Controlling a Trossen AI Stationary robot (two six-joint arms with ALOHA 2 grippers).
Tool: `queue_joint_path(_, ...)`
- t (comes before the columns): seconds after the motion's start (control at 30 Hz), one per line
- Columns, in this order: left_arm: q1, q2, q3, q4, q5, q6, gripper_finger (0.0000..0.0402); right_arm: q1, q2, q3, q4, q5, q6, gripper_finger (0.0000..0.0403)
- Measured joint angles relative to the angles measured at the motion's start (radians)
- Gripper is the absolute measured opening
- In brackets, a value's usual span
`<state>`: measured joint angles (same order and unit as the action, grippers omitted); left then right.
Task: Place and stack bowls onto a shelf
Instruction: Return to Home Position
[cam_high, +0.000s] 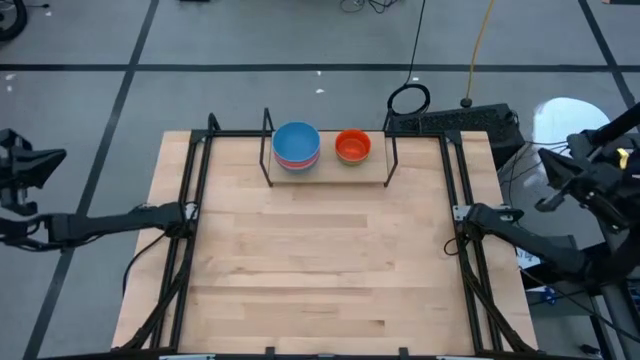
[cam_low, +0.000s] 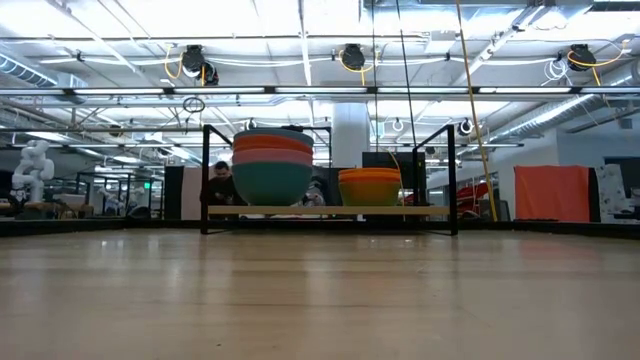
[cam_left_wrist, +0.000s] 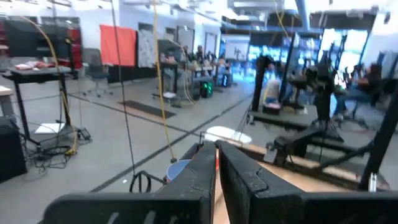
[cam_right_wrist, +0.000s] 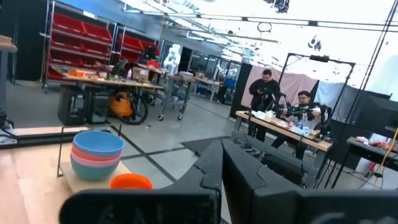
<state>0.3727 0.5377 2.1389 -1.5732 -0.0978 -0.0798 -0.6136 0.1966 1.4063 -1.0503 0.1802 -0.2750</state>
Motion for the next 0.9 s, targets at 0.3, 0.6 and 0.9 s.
queue_joint_path(0.3,0.081,-0.181,-0.059,0.003,0.0,-0.039,0.0024,0.0,-0.098,0.0,-0.042,0.001,0.033,0.0)
queue_joint_path(0.6,0.176,-0.346,-0.108,0.002,0.069,-0.057,0.0024,0.0,-0.192,0.011,-0.081,0.003,0.114,0.0)
queue_joint_path(0.9,0.266,-0.442,-0.109,0.003,0.109,-0.023,0.0024,0.0,-0.187,-0.019,-0.083,0.002,0.098,0.0)
